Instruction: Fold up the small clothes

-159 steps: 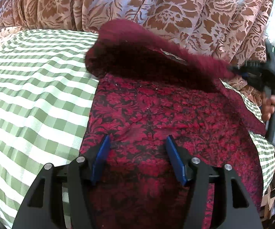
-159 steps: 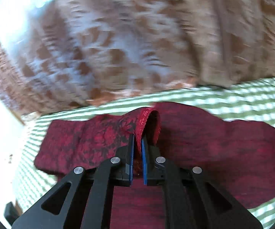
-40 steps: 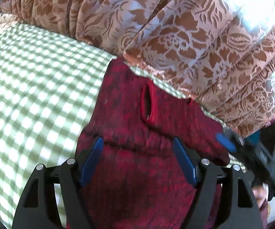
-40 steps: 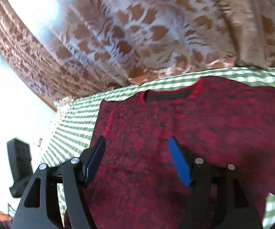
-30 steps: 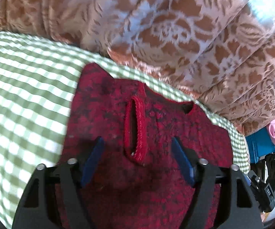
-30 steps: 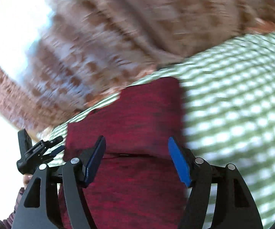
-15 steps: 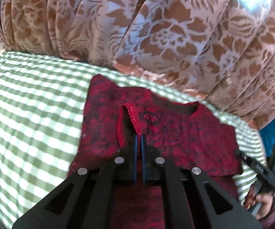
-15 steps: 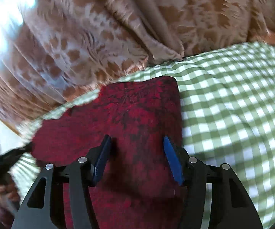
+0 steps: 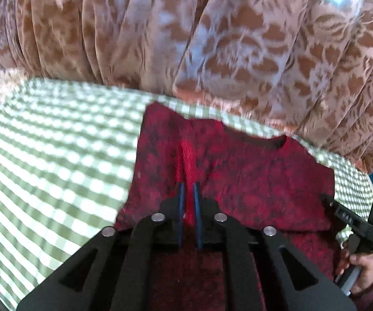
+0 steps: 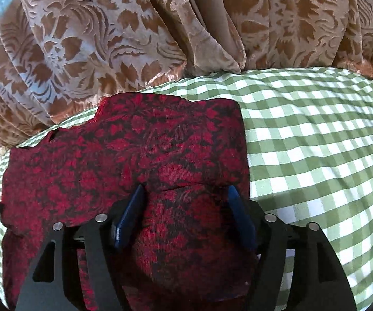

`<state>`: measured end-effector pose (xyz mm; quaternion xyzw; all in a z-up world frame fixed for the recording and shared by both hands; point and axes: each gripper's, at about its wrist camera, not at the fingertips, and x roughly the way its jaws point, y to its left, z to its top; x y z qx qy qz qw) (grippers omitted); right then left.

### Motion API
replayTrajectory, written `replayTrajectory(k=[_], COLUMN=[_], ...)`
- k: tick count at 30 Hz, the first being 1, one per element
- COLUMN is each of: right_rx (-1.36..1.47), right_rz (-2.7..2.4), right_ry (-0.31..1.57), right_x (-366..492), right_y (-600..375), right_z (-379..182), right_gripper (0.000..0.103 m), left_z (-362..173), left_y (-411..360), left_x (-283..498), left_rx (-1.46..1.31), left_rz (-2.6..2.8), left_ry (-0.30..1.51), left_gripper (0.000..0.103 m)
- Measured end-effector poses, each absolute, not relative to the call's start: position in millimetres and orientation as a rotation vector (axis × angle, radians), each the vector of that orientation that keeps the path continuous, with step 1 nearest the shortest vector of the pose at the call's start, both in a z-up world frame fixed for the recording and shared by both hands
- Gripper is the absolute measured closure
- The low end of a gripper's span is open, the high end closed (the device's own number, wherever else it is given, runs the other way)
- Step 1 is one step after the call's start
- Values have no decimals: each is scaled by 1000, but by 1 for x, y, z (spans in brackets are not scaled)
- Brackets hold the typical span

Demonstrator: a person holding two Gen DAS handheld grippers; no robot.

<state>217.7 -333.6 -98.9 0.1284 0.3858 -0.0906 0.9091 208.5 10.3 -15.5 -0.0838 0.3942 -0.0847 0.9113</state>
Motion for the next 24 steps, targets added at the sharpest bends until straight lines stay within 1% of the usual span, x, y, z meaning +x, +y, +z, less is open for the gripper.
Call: replayTrajectory(k=[2, 5, 8, 13, 17, 24], right_rx=[243, 199, 144, 81, 98, 89], right_rz=[-194, -165, -93, -53, -58, -62], right_ry=[779, 727, 715, 775, 794, 774], right_x=[210, 198, 195, 208, 214, 214], right_y=[-330, -317, -295, -273, -274, -272], right_z=[-87, -72, -65, -86, -103, -107], right_gripper=[26, 26, 26, 26, 23, 21], left_z=[-9, -14, -29, -48, -53, -41], left_y=[4, -14, -26, -36, -38, -34], left_x=[211, 222, 231, 232, 233, 223], left_rx=[-141, -59, -27, 37, 54, -6], left_rz=[-196, -194, -184, -156, -157, -146], left_ry=[798, 813, 851, 870, 868, 856], left_gripper=[84, 84, 84, 84, 84, 84])
